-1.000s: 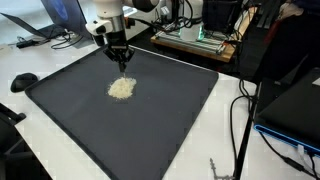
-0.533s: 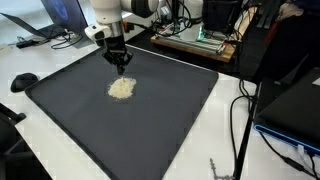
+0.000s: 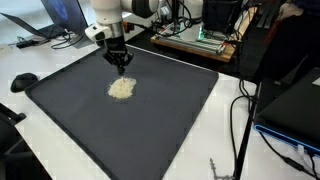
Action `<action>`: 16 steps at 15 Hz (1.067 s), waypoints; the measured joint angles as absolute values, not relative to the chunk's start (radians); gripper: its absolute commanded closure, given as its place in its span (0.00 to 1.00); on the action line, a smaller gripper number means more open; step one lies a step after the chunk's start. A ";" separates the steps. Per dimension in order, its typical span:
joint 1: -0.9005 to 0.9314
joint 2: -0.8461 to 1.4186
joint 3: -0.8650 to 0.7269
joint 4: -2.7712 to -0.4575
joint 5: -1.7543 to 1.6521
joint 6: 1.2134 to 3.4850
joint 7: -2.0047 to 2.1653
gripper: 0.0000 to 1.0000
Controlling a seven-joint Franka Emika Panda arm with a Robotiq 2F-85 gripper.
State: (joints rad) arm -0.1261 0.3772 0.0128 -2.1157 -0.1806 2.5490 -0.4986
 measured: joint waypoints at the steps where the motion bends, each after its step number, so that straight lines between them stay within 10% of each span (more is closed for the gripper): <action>1: -0.126 0.377 0.013 -2.116 -0.181 2.549 -0.499 0.97; 16: -0.123 0.375 0.013 -2.116 -0.207 2.543 -0.499 0.97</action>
